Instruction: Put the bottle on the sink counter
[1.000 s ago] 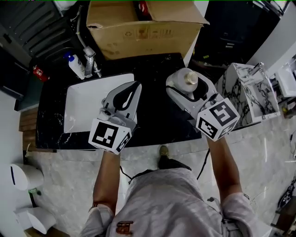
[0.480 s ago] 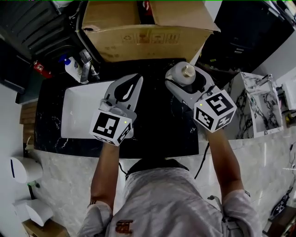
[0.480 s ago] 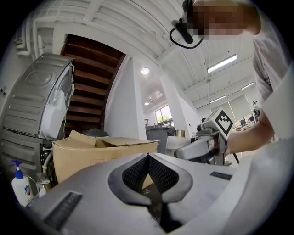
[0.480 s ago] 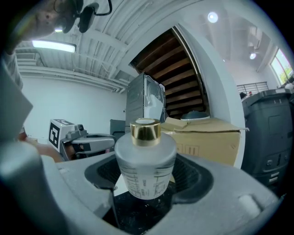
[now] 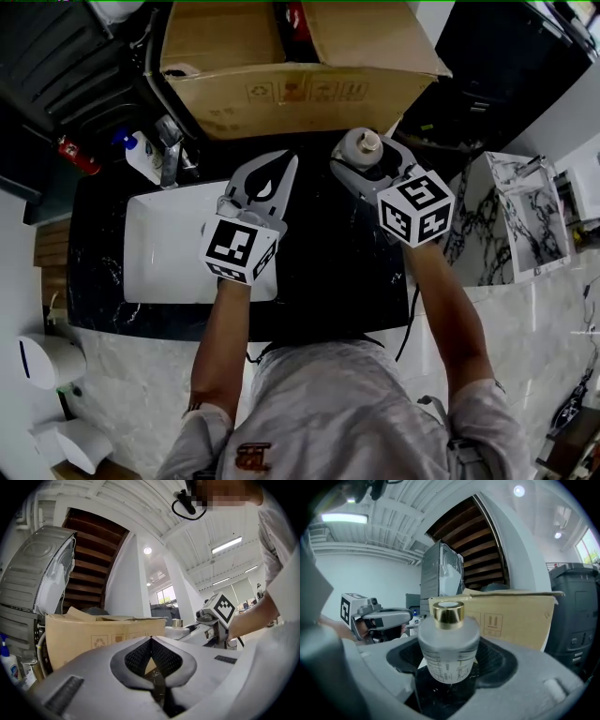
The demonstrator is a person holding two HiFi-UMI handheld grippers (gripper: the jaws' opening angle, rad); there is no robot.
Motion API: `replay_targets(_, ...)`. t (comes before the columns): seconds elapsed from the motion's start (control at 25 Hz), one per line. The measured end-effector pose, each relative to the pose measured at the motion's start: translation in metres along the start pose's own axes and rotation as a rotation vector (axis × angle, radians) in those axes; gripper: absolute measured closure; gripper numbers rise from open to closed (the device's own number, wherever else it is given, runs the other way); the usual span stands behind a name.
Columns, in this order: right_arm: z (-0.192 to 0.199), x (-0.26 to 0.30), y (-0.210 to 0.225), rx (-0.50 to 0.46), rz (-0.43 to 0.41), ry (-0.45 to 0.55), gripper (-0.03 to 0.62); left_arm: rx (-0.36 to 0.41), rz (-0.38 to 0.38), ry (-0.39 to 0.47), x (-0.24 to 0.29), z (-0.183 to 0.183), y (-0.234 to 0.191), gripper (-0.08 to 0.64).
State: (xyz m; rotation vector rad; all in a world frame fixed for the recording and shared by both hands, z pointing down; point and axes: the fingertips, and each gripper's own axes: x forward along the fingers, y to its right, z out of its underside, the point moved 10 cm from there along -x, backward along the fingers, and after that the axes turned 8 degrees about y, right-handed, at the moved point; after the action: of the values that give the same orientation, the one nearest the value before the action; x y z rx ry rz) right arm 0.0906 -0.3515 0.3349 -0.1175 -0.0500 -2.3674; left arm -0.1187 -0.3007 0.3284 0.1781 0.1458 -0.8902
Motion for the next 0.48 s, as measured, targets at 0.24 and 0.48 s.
replay_targets(0.24,0.025,0.034,0.018,-0.012,0.012,-0.084,0.264,-0.016,-0.005,-0.025,0.013,0.029,-0.016,0.558)
replay_targets(0.48,0.057,0.067,0.033,-0.023,0.011,-0.167,0.264,-0.037,-0.017,-0.065,0.019,0.052,-0.025,0.560)
